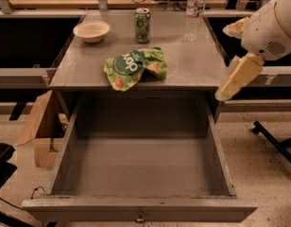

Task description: Place green rice chip bag into top drawer

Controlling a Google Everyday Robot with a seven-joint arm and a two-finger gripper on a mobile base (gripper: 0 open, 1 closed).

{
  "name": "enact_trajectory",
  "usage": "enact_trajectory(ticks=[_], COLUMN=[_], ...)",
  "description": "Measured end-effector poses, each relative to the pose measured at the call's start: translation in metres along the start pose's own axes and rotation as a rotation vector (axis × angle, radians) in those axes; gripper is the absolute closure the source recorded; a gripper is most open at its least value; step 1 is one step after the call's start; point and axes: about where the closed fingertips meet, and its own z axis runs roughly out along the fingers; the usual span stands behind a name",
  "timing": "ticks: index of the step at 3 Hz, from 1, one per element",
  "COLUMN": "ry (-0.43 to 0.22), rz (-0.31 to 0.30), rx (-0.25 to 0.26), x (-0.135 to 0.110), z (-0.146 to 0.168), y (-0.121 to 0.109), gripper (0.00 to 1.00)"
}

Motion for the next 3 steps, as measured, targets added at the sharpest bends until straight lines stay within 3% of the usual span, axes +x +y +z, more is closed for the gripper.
enact_trajectory(ticks=[1,2,3], ry=[-0.175,-0.298,-0.288], rz=[-0.012,-0.025,-0.031], rx=[0.028,-0.008,-0.050], x=[-0.027,-0.063,-0.092], z=[0.038,0.082,0.118], y=[-0.040,-0.064,-0.075], gripper=[0.00,0.00,0.00])
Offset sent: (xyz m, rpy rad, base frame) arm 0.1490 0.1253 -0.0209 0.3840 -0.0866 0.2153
